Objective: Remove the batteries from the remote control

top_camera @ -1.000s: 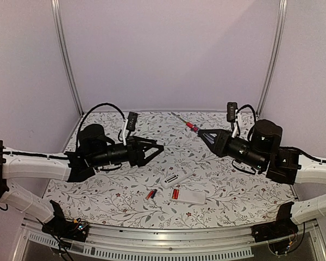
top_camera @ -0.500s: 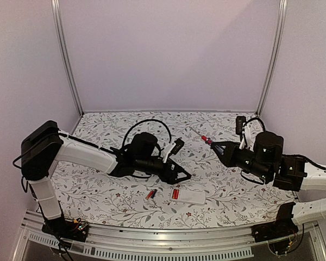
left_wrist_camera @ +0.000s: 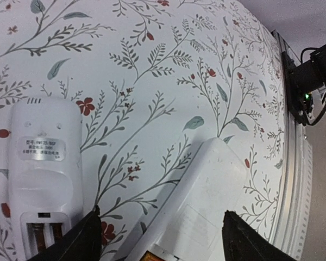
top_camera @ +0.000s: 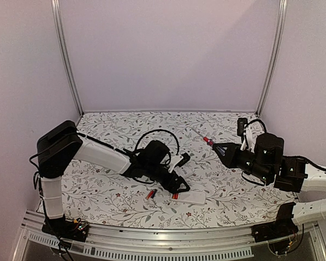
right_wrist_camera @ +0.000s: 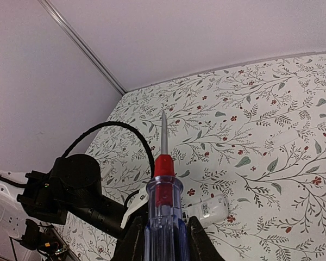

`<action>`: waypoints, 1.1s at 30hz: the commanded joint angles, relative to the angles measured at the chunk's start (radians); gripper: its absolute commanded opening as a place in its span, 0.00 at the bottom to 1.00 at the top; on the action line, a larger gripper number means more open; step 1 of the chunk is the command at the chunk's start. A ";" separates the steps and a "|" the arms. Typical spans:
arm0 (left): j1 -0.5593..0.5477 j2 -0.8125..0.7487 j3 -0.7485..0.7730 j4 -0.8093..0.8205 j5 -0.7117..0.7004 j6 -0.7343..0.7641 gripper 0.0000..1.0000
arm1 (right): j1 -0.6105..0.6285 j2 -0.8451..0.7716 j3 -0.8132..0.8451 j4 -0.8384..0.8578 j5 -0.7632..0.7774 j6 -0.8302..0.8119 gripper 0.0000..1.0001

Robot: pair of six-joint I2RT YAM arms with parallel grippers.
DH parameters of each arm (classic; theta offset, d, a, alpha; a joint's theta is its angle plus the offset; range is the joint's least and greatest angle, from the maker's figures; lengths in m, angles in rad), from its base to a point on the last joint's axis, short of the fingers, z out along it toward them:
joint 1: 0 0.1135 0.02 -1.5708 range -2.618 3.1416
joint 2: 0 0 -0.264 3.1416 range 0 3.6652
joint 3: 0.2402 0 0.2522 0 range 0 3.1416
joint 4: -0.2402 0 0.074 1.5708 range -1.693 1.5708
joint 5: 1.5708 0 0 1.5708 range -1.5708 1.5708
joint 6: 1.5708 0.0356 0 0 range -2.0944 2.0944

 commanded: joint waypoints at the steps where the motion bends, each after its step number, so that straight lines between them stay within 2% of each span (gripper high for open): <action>1: -0.014 0.023 0.014 -0.045 -0.033 0.031 0.77 | -0.004 -0.004 -0.007 -0.002 0.023 0.008 0.00; 7: -0.025 0.009 -0.016 -0.069 -0.016 0.054 0.77 | -0.004 0.007 -0.005 -0.002 0.021 0.007 0.00; 15: -0.059 -0.088 -0.125 -0.035 -0.051 0.085 0.77 | -0.006 0.011 -0.007 0.000 0.023 0.010 0.00; 25: -0.089 -0.183 -0.216 0.030 -0.132 0.127 0.78 | -0.007 0.007 -0.011 0.002 0.021 0.009 0.00; 33: -0.128 -0.183 -0.248 0.069 -0.202 0.163 0.80 | -0.007 0.003 -0.019 -0.001 0.016 0.015 0.00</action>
